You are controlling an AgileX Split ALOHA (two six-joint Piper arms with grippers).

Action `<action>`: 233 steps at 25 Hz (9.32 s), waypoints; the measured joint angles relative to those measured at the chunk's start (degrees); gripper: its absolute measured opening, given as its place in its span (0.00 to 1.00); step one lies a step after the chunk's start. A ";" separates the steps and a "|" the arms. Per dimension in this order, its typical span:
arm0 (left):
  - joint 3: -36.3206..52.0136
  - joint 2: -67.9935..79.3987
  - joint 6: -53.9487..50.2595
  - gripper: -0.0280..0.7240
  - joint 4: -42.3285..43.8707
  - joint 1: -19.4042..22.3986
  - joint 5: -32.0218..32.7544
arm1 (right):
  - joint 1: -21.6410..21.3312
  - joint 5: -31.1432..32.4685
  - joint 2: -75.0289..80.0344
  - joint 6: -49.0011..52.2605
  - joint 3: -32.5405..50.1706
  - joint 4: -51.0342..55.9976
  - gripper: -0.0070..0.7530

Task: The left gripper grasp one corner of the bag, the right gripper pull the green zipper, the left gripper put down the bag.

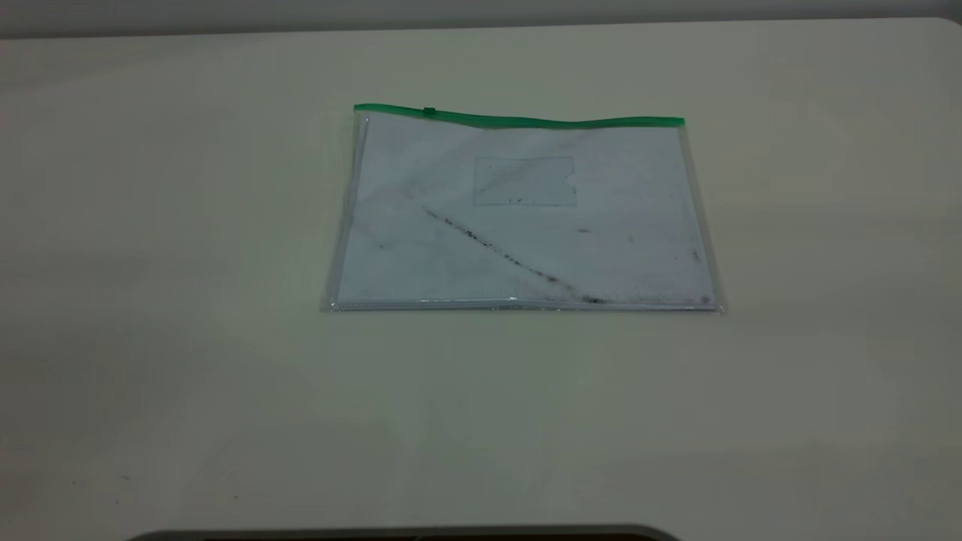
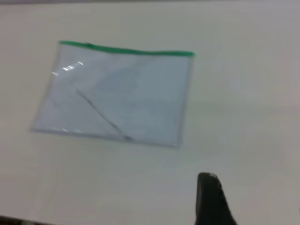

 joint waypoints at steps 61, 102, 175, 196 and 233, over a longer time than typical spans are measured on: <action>-78.99 148.39 67.94 0.64 -72.87 -4.73 -20.69 | 0.00 -14.30 91.22 -88.51 -23.92 79.07 0.65; -85.30 134.91 84.47 0.11 -38.95 -10.11 6.14 | 14.44 -9.43 118.40 -115.36 -51.95 79.07 0.61; -85.81 134.60 93.22 0.11 -45.73 -11.03 -4.52 | 5.08 -14.77 130.99 -115.78 -56.69 71.44 0.05; -85.81 134.53 93.45 0.11 -47.14 -10.90 -8.66 | -4.16 -16.28 133.11 -110.70 -56.43 53.33 0.05; -85.85 120.79 43.51 0.78 -21.16 -8.38 0.95 | -2.95 12.63 70.16 -36.14 -55.78 22.70 0.68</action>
